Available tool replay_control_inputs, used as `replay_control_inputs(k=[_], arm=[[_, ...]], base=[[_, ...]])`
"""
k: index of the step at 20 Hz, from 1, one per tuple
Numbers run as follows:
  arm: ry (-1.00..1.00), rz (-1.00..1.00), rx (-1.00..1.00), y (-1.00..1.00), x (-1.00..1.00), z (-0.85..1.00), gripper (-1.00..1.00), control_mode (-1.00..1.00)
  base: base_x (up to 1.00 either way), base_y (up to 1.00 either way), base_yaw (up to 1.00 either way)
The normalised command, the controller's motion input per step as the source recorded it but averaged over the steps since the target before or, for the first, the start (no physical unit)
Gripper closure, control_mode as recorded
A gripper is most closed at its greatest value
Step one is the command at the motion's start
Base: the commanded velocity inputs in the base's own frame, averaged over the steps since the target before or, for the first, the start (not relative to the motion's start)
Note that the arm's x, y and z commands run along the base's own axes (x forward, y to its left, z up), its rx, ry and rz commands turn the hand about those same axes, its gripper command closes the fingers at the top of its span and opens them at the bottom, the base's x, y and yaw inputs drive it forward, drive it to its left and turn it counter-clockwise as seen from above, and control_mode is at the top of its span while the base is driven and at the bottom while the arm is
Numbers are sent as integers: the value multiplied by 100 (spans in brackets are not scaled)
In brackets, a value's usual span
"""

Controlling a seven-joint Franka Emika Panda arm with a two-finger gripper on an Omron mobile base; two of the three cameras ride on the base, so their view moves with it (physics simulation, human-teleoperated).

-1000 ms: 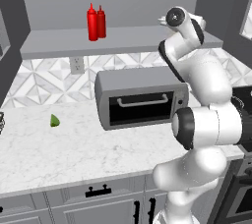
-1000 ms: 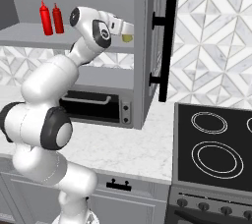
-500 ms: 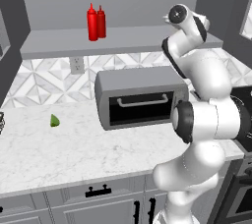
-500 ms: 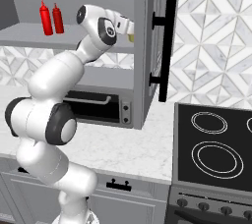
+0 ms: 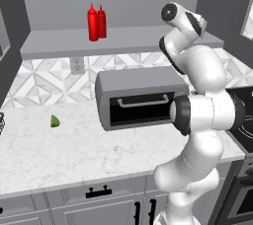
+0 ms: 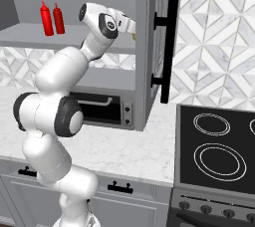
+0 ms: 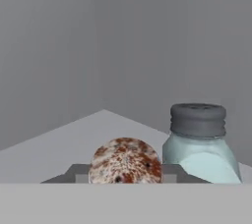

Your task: Put the shaker and condiment bottle from the counter next to their counterparts in the cabinet.

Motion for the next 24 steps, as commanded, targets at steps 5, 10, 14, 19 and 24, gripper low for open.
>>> replay_control_inputs(k=[5,10,14,19,24], arm=[[2,-10,8,0,34,-13,-100,-100],[0,-8,10,0,17,-15,-100,-100],[0,-4,8,2,-1,-19,-100,-100],[-1,0,2,34,-30,-32,-100,-100],[-4,0,2,48,-52,-24,-100,-100]], base=[[0,0,0],[0,0,0],[0,0,0],[0,0,0],[0,0,0]])
